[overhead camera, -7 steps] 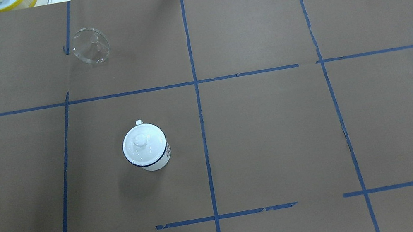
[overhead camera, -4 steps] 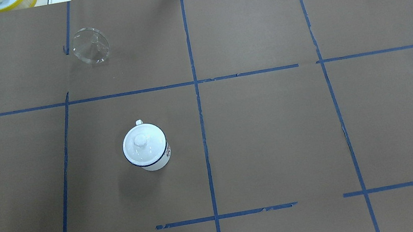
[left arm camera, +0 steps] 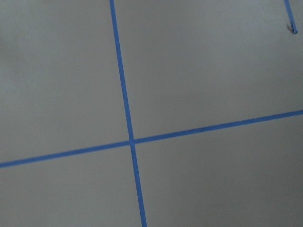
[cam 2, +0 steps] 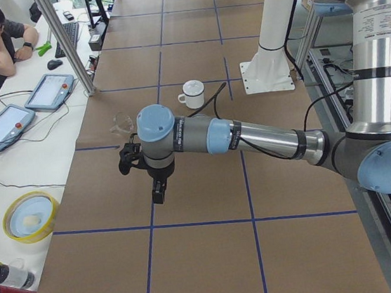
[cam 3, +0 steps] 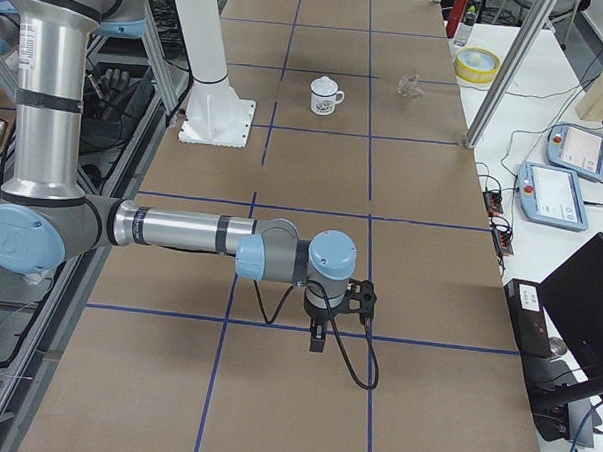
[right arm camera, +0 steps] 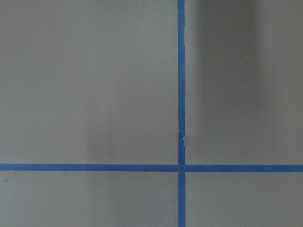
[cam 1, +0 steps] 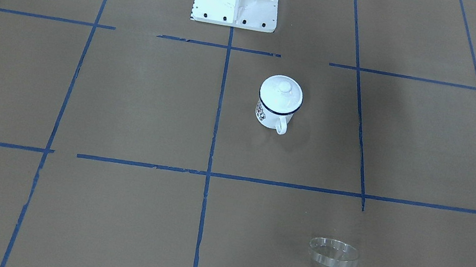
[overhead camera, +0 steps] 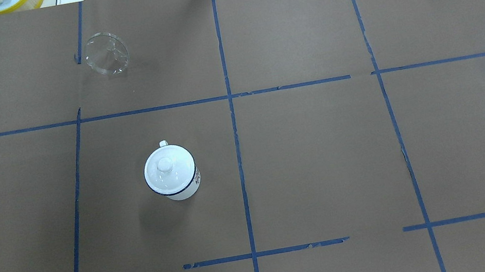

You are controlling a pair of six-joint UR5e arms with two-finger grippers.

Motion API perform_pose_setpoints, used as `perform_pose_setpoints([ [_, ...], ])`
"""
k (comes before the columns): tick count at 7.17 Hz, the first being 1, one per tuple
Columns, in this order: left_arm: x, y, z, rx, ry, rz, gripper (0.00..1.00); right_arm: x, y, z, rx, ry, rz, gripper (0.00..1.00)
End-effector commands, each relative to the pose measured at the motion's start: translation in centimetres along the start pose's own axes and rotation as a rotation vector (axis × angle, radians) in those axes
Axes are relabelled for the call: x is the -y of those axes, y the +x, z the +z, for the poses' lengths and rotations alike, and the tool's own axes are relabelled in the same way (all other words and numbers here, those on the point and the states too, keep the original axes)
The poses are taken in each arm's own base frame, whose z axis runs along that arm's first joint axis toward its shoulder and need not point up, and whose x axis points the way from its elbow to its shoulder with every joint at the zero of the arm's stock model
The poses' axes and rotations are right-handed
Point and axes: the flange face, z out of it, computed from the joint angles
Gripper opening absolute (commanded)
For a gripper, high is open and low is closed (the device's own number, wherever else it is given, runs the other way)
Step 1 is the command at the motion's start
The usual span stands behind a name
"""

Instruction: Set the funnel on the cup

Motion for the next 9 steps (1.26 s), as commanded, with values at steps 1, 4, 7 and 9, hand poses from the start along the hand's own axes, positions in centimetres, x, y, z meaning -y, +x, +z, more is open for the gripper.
perform_pose_setpoints([
  [1,3.1,2.8,-2.7,-0.004,0.104,0.047,1.00,0.0,0.0,0.0,0.000,0.000,0.000,1.00],
  [4,1.1,6.5,0.0,-0.142,0.141,-0.118,1.00,0.0,0.0,0.0,0.000,-0.001,0.001,1.00],
  [7,0.7,21.7,4.7,-0.210,0.026,-0.318,1.00,0.0,0.0,0.0,0.000,0.000,0.000,1.00],
  [9,2.1,34.1,8.3,-0.235,-0.052,-0.435,1.00,0.0,0.0,0.0,0.000,0.000,0.000,1.00],
])
